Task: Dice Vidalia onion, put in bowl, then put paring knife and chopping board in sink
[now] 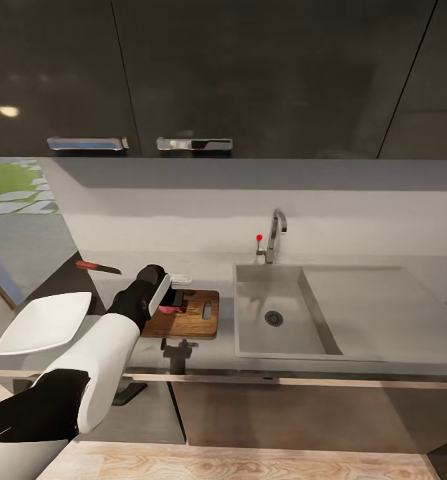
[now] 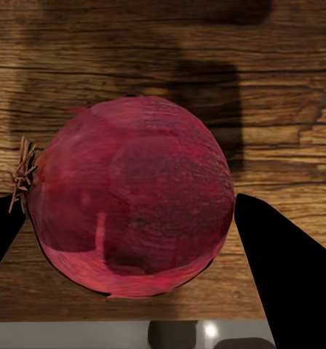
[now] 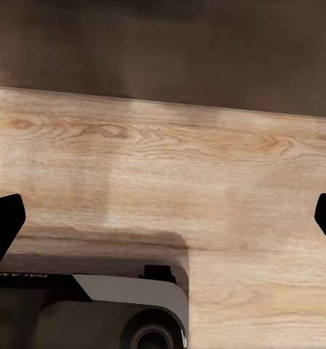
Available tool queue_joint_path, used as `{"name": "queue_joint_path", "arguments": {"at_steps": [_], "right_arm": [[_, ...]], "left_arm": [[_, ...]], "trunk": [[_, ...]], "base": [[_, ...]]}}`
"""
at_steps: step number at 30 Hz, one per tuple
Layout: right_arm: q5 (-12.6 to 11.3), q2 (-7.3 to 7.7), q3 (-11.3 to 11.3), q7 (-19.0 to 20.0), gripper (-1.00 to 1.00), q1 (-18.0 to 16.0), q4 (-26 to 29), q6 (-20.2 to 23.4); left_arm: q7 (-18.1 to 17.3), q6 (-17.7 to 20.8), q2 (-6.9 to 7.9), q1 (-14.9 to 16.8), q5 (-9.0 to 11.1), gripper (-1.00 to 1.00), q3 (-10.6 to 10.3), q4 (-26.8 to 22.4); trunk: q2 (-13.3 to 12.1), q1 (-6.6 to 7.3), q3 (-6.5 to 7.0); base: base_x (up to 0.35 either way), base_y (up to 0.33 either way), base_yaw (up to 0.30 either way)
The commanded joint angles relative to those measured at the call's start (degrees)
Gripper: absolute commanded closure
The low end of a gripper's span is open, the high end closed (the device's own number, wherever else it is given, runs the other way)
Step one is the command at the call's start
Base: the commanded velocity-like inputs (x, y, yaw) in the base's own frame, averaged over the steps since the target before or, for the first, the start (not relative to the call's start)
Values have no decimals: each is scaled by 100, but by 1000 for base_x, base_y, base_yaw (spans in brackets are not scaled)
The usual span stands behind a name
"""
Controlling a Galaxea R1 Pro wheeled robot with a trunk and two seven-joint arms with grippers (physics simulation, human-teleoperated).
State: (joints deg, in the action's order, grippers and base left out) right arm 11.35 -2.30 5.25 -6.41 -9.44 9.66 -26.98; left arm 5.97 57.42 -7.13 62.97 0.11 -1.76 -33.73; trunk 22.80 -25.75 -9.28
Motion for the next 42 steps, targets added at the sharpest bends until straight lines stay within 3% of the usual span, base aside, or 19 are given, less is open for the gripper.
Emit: {"name": "queue_joint_path", "arguments": {"at_steps": [1, 24, 42], "right_arm": [[61, -3, 46, -18, -100, -5, -6, -18], [61, -7, 43, -18, -100, -5, -6, -18], [61, -7, 46, -18, -100, -5, -3, -18]], "left_arm": [[30, 24, 1, 5, 0, 100, -17, -4], [27, 24, 10, 4, -3, 100, -17, 102], [27, 24, 10, 4, -3, 100, -17, 103]], "trunk": [[12, -3, -12], [12, -3, -13], [12, -3, -98]], "base": [[0, 0, 0], [71, 0, 0], [0, 0, 0]]}}
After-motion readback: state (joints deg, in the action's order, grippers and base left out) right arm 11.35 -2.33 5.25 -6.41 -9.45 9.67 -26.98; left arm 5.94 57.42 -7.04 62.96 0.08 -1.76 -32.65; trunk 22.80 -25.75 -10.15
